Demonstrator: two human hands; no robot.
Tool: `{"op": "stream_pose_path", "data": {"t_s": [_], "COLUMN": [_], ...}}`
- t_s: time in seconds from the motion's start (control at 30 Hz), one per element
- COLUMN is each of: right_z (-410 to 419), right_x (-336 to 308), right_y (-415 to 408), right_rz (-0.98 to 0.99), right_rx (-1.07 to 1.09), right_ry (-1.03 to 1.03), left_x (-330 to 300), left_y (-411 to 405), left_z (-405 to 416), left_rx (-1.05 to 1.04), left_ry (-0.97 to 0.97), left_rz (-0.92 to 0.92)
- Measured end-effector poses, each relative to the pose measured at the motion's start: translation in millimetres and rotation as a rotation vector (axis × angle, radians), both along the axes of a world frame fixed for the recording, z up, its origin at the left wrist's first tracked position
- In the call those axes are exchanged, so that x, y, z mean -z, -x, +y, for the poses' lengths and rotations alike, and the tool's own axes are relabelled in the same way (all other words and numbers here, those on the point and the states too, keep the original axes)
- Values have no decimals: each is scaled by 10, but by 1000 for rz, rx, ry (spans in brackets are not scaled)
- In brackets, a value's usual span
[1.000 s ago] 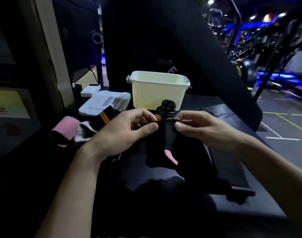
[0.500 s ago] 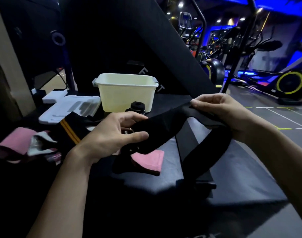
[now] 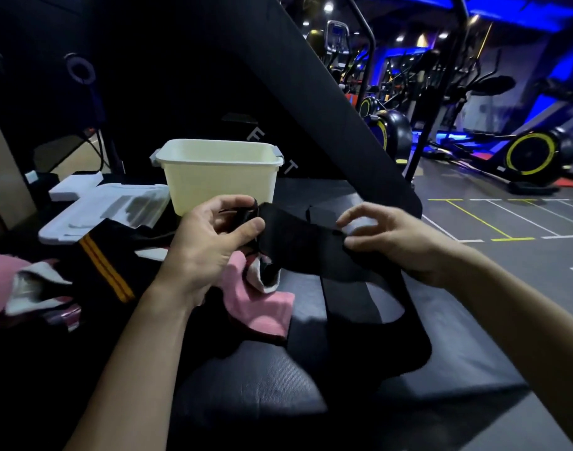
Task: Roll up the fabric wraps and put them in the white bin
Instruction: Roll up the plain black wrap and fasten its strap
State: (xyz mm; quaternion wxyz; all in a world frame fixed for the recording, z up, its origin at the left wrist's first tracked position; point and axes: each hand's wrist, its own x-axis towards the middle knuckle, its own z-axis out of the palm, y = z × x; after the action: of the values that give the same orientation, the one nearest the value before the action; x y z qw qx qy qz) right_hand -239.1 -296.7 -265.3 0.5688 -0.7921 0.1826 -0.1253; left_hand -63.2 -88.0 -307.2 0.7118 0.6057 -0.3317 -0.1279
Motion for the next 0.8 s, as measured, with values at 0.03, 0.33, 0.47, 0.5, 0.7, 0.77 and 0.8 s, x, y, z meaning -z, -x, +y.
{"op": "stream_pose_path", "data": {"t_s": [0.03,0.33,0.47,0.5,0.7,0.77,0.8], "right_z": [-4,-107,-111,-105,-92,-161,-214], "right_x": [55,-134,-510,-593,-623,-387,-256], "right_y": [-14,-214,-302,-319,-454,-496,-490], "right_rz": [52,-226,-359,-361,-307,-265,-213], "right_rx": [-34,41,-16,-57,-160,-101,-64], "right_ry": [37,34,145,210,489,521,548], "left_x": [13,48,17,6,7,18,13], "left_y": [-12,-46,33,64,165,152,157], "left_z": [-23,-92,-77,-76,-113,-135,-140], "left_rx": [-10,-84,126,206,348,324,317], "left_ry": [-9,-73,-199,-230,-124,-63,-41], "left_rz": [-18,-91,-110,-103,32,65,86]}}
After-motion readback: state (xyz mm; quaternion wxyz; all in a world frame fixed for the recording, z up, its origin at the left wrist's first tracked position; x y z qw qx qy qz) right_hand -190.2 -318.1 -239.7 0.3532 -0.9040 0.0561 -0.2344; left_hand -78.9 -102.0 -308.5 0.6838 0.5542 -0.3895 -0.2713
